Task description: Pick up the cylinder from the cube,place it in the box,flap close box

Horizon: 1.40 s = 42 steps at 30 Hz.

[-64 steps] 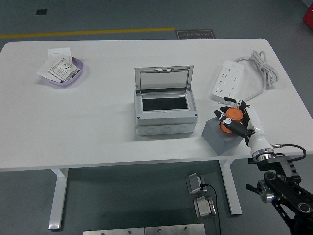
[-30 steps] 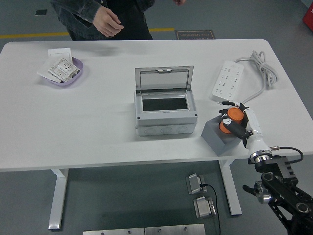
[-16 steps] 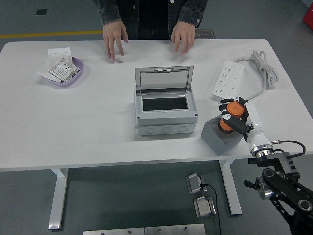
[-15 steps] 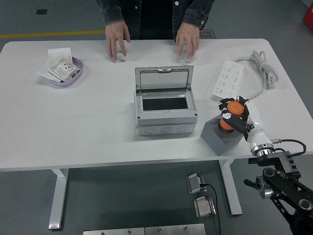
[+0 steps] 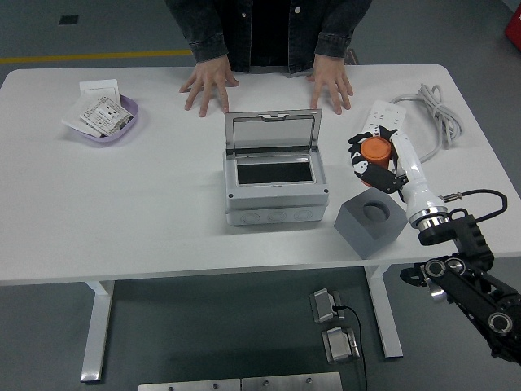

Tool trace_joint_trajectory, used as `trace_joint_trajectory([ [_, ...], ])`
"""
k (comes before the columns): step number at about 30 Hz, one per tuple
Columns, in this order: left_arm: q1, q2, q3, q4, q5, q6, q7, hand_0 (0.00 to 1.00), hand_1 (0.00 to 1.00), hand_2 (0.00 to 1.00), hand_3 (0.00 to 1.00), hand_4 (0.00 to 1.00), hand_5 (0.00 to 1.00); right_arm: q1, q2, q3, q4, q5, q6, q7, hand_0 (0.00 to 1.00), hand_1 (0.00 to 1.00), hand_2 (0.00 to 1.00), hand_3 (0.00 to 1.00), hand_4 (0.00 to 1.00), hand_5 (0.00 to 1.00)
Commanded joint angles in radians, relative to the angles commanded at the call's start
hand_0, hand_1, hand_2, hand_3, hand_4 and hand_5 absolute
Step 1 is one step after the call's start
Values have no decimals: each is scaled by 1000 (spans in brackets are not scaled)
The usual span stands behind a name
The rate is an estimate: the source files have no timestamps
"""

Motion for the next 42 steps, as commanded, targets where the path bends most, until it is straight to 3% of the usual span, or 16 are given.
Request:
trace_joint_trajectory([
  [1, 0, 1, -5, 0, 5, 0, 1, 609, 647, 601, 605, 665, 180, 25, 5, -23, -8, -35, 0, -25, 492, 433, 365, 256, 2, 2],
  [2, 0, 1, -8, 0, 7, 0, 2, 609, 648, 602, 606, 669, 185, 46, 11, -42, -16, -65, 1, -47, 181, 165, 315, 225, 2, 2],
  [7, 0, 4, -7, 0, 7, 1, 3, 609, 648, 602, 606, 669, 185, 170, 59, -153, -92, -215, 19, -162, 181, 165, 315, 225, 2, 2],
  [8, 0, 5, -8, 0, 7, 1, 4, 609, 647, 603, 606, 671, 195, 198, 70, -178, -112, -243, 24, -184, 2, 48, 214, 162, 2, 2],
  [15, -3, 9, -19, 0, 19, 2, 9, 609, 648, 603, 607, 671, 200, 373, 141, -336, -251, -365, 59, -278, 2, 15, 191, 153, 2, 2],
  [25, -8, 14, -4, 0, 8, 3, 8, 610, 649, 604, 607, 671, 205, 585, 205, -546, -411, -295, 67, -234, 2, 7, 185, 151, 2, 2],
  [34, -11, 14, 19, 0, -12, 2, 6, 611, 650, 604, 608, 670, 209, 639, 213, -689, -441, -230, 61, -162, 2, 5, 185, 152, 2, 2],
  [42, -15, 14, 46, 0, -35, 1, 1, 611, 651, 603, 607, 669, 210, 645, 212, -718, -450, -210, 58, -142, 2, 11, 186, 153, 2, 2],
])
